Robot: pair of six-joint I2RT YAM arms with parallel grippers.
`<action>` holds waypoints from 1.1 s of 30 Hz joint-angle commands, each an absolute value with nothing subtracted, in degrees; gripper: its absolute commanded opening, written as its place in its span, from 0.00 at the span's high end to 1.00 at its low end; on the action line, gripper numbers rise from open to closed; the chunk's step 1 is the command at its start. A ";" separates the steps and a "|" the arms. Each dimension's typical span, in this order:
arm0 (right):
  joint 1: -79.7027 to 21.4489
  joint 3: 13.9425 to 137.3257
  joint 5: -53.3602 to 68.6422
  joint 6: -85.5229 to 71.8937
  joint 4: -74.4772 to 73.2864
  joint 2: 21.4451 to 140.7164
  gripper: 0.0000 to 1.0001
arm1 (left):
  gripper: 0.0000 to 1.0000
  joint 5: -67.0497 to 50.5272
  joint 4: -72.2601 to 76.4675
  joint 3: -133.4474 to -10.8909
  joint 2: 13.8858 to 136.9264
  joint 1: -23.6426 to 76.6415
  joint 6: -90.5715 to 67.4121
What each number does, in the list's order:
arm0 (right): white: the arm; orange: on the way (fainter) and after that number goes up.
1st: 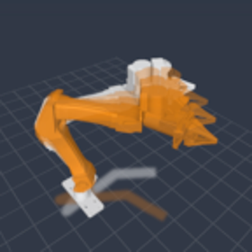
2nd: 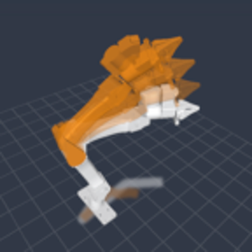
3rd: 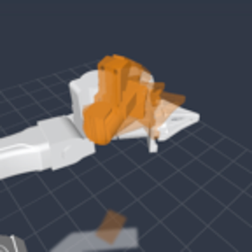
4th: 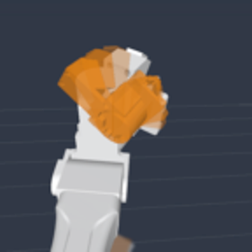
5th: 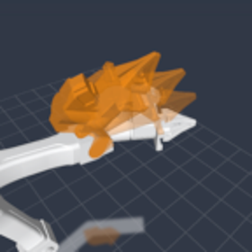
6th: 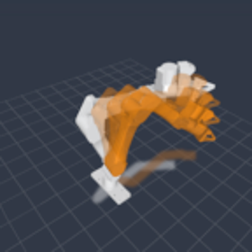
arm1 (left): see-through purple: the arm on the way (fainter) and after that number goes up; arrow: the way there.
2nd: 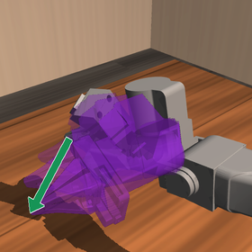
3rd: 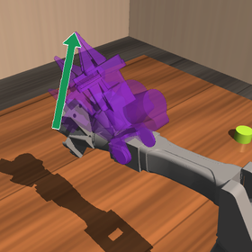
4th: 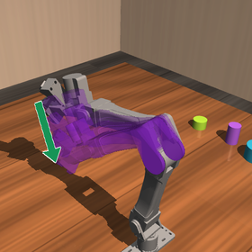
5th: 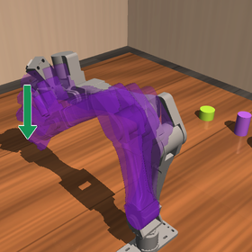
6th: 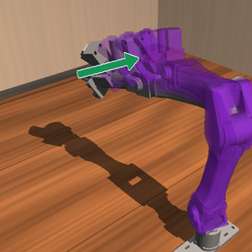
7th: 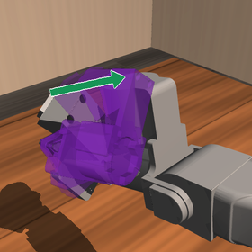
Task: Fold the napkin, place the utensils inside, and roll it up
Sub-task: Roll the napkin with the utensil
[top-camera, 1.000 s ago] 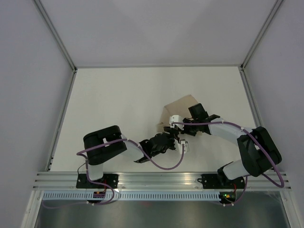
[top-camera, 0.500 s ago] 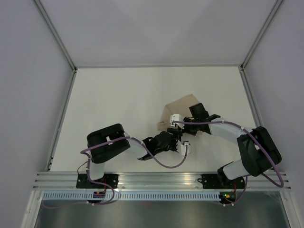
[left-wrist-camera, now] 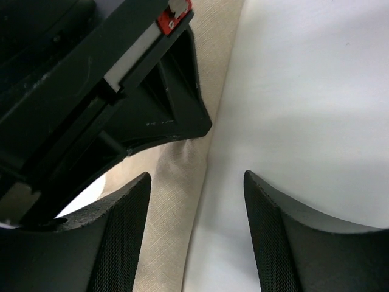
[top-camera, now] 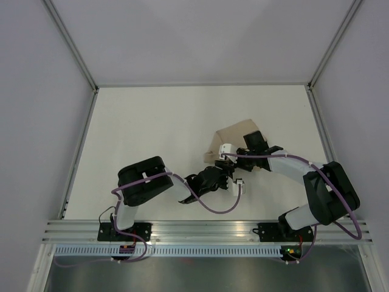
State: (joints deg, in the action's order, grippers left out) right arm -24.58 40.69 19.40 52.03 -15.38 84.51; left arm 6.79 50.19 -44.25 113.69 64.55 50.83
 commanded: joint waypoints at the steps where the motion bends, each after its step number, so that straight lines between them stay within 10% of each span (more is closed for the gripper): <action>1: -26.19 39.81 22.06 52.91 -22.15 86.57 0.98 | 0.31 11.77 62.38 -42.03 114.61 62.14 55.10; 33: -26.28 39.02 27.68 57.66 -28.56 80.07 0.98 | 0.22 -4.31 51.86 -38.93 108.63 63.54 52.21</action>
State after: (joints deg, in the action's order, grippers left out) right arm -25.91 40.03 23.94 56.40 -24.16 81.17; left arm 0.36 55.44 -36.73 109.97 63.05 53.43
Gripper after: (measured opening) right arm 0.093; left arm 0.776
